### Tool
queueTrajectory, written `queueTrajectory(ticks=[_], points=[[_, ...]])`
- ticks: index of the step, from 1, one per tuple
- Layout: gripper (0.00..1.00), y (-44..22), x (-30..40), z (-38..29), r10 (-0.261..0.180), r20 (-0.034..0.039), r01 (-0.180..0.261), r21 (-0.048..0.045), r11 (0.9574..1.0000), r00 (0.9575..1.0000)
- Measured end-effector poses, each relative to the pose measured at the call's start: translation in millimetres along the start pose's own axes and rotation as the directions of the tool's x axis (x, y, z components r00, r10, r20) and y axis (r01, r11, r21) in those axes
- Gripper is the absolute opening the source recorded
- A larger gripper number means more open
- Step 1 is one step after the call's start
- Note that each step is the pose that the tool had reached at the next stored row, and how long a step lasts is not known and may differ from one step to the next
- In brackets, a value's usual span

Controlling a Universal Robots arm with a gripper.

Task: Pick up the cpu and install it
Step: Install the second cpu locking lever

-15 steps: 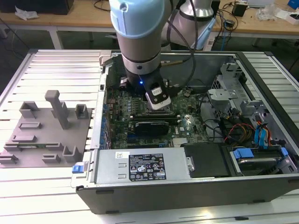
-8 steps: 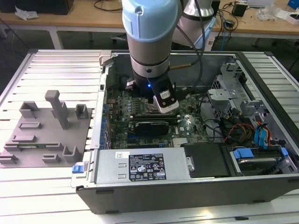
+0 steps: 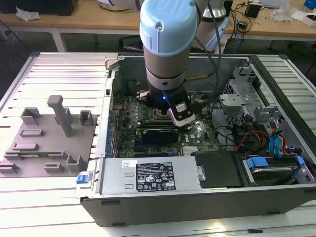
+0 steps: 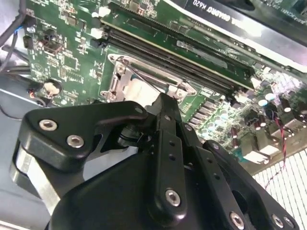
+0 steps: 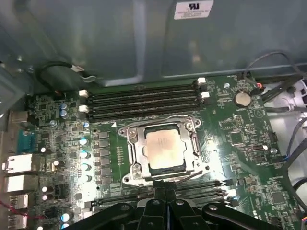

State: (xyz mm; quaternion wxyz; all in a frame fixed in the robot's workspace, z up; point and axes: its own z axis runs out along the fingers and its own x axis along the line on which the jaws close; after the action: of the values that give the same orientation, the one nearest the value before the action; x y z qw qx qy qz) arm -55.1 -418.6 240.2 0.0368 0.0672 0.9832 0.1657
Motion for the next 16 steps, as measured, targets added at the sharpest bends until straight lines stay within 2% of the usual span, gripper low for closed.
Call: queueTrajectory(ticks=[3,6,7,9,16], points=[[0.11,-0.7,8.2,7.5,0.0,-0.0001,0.0,0.0001,1.0,1.0],[0.11,0.4,22.3,15.8,0.0,-0.0001,0.0,0.0,1.0,1.0],[0.11,0.4,23.2,17.6,0.0,-0.0001,0.0,0.0001,1.0,1.0],[0.11,-1.3,24.3,26.0,0.0,-0.0001,0.0,0.0001,1.0,1.0],[0.11,-7.8,27.1,35.9,0.001,-0.0009,-0.001,0.0004,1.0,1.0]])
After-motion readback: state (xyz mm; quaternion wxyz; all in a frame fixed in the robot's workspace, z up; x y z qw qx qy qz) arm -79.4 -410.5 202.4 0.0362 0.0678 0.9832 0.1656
